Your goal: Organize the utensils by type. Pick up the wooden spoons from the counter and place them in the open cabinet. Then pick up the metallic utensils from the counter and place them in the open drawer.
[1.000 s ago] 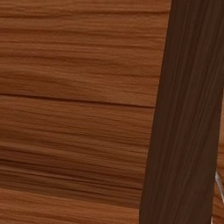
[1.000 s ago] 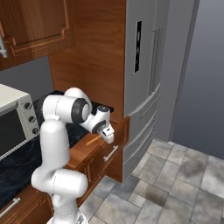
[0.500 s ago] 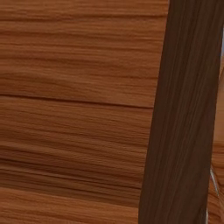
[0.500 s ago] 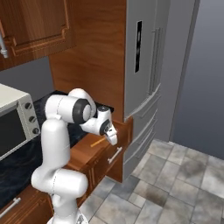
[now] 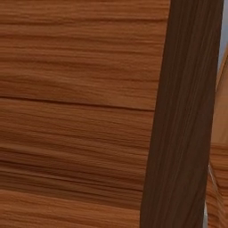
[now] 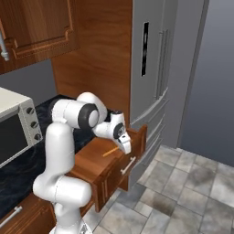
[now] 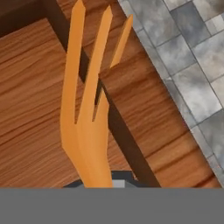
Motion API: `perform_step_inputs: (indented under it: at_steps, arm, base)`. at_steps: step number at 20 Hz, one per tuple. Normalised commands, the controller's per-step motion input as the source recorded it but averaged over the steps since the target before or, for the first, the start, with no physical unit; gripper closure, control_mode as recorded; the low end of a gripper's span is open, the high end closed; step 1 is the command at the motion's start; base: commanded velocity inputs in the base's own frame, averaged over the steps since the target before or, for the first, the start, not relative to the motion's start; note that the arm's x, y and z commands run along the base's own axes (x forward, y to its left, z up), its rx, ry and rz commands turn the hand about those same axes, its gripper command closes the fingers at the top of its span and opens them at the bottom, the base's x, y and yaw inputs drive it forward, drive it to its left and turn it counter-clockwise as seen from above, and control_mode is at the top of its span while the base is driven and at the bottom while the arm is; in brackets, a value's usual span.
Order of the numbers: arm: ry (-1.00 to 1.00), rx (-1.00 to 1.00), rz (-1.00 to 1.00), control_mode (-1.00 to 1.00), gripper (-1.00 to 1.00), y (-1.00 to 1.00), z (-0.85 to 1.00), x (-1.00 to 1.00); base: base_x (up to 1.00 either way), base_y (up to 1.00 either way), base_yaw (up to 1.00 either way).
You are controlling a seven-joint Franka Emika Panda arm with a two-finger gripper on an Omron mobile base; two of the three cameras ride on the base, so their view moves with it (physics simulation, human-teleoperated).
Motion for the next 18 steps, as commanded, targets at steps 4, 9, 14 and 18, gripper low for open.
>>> perform_step_inputs:
  at_steps: [4, 9, 14, 18]
  arm:
    - [0.22, 0.00, -0.02, -1.00, 1.00, -0.72, -0.49, -0.18]
    - [0.18, 0.00, -0.03, -1.00, 1.00, -0.65, -0.46, -0.18]
    - [0.10, 0.00, -0.04, -1.00, 1.00, -0.47, -0.33, -0.13]
    - [0.11, 0.00, -0.06, -1.00, 1.00, -0.61, -0.31, -0.20]
  base:
    - [0.00, 0.00, 0.00]
    - [0.00, 0.00, 0.00]
    - [0.00, 0.00, 0.00]
    - [0.00, 0.00, 0.00]
